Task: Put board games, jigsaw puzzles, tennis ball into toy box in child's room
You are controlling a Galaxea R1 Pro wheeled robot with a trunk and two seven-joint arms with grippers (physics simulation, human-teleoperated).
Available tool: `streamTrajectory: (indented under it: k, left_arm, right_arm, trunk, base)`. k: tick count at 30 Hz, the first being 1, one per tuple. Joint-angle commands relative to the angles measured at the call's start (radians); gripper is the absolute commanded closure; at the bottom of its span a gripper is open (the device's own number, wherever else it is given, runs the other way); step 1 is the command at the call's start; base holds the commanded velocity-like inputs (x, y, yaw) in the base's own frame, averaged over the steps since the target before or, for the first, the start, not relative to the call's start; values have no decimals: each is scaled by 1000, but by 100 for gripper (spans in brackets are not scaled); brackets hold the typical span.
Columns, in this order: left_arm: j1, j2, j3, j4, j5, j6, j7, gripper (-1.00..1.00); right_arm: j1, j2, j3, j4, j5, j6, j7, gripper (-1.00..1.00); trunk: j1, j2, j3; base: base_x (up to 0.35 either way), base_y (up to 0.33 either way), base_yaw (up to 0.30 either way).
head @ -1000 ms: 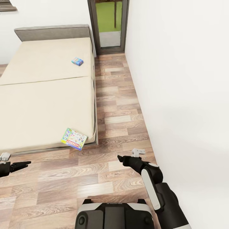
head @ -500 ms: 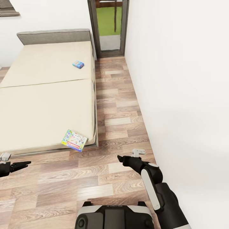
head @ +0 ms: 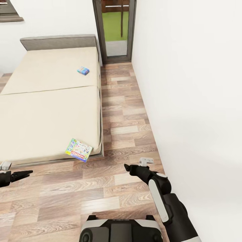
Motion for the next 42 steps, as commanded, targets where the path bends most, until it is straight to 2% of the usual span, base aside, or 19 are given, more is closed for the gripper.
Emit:
streamTrajectory:
  k: [1, 21, 31, 42]
  left_arm:
    - [-1, 0, 8, 1, -10, 11, -4, -100]
    - [-1, -1, 8, 1, -10, 11, -2, -100]
    - [-1, -5, 8, 1, -9, 11, 36, -100]
    - [-1, -6, 8, 1, -7, 11, 44, -100]
  right_arm:
    - [0, 0, 0, 0, -5, 4, -3, -100]
    - [-1, 0, 1, 20, -5, 0, -4, -100]
    - [-1, 0, 1, 26, -4, -1, -4, -100]
    - [-1, 0, 0, 32, -5, -2, -4, -100]
  trunk:
    - [1, -2, 0]
    - [1, -2, 22]
    - [1, -2, 33]
    - [1, -2, 45]
  base:
    - [0, 0, 0]
    - [0, 0, 0]
    - [0, 0, 0]
    - [0, 0, 0]
